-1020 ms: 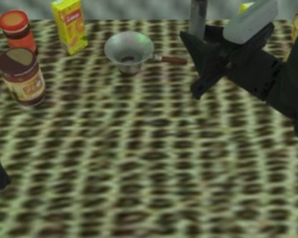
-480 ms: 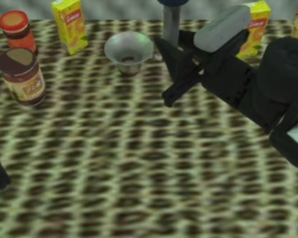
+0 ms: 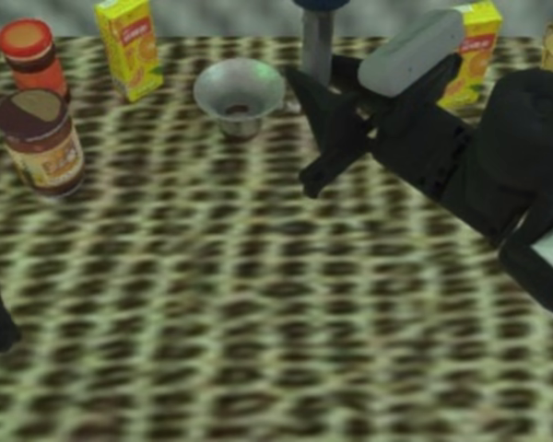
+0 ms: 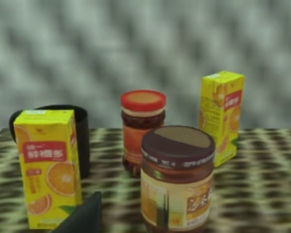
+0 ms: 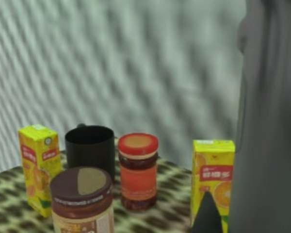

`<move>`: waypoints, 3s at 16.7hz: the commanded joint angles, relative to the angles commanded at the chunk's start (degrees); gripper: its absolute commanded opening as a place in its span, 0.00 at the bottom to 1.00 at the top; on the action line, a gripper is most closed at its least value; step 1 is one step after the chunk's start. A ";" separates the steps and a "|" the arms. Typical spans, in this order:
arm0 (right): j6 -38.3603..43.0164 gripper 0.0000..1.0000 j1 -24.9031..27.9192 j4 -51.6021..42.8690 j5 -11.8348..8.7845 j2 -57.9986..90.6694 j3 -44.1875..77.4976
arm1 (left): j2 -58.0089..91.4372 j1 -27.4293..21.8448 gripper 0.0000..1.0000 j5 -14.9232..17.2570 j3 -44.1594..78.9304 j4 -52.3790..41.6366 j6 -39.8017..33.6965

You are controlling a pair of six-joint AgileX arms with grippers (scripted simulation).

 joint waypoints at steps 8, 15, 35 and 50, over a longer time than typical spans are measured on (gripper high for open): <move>0.00 0.00 0.00 0.00 0.00 0.00 0.00 | 25.49 -6.08 1.00 17.86 15.94 10.14 0.54; 0.00 0.00 0.00 0.00 0.00 0.00 0.00 | 58.63 -12.47 1.00 37.81 34.50 21.95 1.48; 0.00 0.00 0.00 0.00 0.00 0.00 0.00 | 86.68 -25.65 1.00 37.44 54.00 30.19 1.28; 0.00 0.00 0.00 0.00 0.00 0.00 0.00 | 90.65 -28.50 0.40 34.65 57.24 31.04 1.15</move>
